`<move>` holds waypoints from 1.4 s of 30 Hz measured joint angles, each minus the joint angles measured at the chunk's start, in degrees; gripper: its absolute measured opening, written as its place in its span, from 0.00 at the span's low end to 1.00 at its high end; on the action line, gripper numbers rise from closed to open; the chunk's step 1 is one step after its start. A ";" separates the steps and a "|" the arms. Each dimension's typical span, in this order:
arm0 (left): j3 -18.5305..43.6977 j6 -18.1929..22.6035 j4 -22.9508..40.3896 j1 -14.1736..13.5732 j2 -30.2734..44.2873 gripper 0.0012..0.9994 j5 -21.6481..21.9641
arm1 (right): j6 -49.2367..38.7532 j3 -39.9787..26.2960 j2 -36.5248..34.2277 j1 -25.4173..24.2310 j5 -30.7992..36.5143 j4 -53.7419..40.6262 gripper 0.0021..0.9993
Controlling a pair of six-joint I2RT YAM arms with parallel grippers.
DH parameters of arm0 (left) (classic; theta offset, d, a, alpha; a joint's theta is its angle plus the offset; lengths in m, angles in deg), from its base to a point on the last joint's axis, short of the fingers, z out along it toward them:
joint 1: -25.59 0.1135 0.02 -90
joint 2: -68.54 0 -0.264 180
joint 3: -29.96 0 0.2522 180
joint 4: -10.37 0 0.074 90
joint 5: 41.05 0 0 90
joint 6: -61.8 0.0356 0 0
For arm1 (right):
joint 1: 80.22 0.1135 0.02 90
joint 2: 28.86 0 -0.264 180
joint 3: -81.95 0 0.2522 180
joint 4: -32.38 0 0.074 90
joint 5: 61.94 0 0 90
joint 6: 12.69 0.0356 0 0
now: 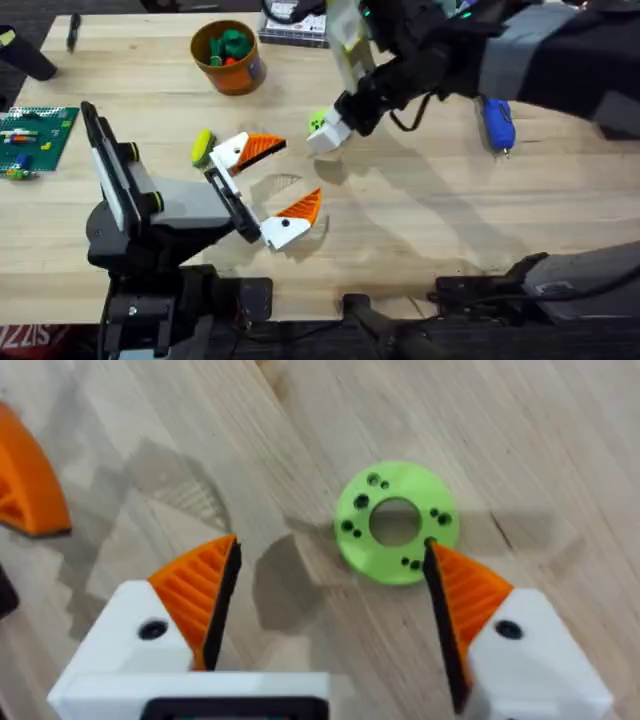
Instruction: Pick up the gripper from the table and insert it into the empty holder that is missing its gripper. Then pick up a screw, insert it into the mounting hole, and use the screwdriver to tighten it. Finally, clean up the table by picking up the vegetable and placing it into the bucket.
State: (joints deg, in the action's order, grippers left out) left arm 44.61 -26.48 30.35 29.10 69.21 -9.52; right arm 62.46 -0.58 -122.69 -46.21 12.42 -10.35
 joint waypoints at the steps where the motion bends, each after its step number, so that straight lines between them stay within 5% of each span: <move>1: 0.00 0.00 -0.02 0.00 0.00 1.00 0.05 | -0.12 0.00 -0.58 0.30 0.12 0.93 1.00; 5: 0.00 0.00 -0.02 0.00 0.00 0.99 0.25 | -0.63 0.00 -2.45 1.25 0.39 3.96 0.97; 9: 0.00 0.00 -0.02 0.00 0.00 1.00 0.29 | -0.85 0.00 -4.14 1.40 0.45 4.84 0.73; 22: 0.00 0.00 -0.07 0.00 0.00 1.00 0.88 | -1.05 0.00 -7.12 1.38 0.83 8.90 0.39; 42: 0.00 0.00 -0.07 0.00 0.00 1.00 0.88 | -1.07 0.00 -11.62 1.69 0.84 11.55 0.38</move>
State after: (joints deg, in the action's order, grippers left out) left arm 44.61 -26.48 30.28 29.10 69.21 -8.63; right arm 61.39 -0.58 -134.31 -44.52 13.26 1.20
